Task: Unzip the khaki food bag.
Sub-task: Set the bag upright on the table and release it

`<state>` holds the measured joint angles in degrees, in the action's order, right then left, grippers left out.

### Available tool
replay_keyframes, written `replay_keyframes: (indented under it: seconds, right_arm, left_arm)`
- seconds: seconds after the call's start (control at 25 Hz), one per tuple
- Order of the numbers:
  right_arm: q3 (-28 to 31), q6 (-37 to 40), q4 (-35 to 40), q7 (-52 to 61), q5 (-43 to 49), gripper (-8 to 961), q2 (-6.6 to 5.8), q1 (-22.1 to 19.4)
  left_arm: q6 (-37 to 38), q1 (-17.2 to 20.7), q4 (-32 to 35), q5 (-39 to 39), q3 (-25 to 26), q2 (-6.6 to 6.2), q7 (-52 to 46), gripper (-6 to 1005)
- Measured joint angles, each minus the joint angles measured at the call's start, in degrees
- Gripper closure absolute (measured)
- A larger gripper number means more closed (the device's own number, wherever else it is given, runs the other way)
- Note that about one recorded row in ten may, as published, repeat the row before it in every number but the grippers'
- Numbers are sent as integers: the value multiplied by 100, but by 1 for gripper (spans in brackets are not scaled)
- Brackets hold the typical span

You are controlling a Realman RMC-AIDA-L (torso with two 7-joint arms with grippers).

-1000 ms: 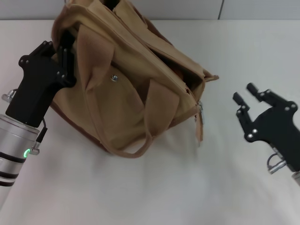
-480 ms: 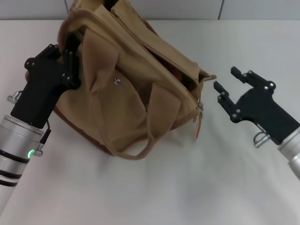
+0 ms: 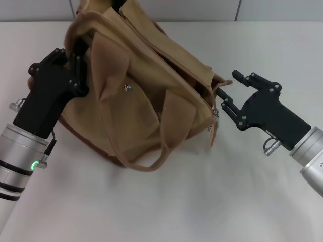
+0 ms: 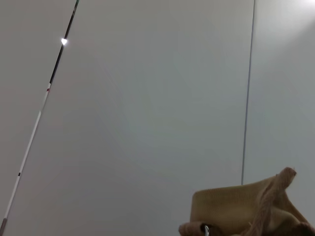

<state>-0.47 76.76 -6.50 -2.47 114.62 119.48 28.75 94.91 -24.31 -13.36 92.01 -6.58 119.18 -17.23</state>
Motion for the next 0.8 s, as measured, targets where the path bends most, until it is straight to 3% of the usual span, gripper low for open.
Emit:
replay_keyframes:
  seconds: [0.12, 0.44, 0.68, 0.8]
  right_arm:
    - [-17, -32, 0, 6, 5, 485, -2, 44]
    - [-24, -141, 26, 259, 156, 680, 0, 133]
    - [-8, -134, 24, 273, 160, 893, 5, 137]
    - [74, 307, 75, 972, 97, 897, -4, 139]
  left_arm:
    - [0, -21, 0, 2, -5, 0, 0, 907]
    - [-1, -55, 0, 5, -9, 0, -3, 906]
    - [-1, -57, 0, 3, -2, 0, -7, 904]
    - [-1, -55, 0, 0, 0, -1, -13, 904]
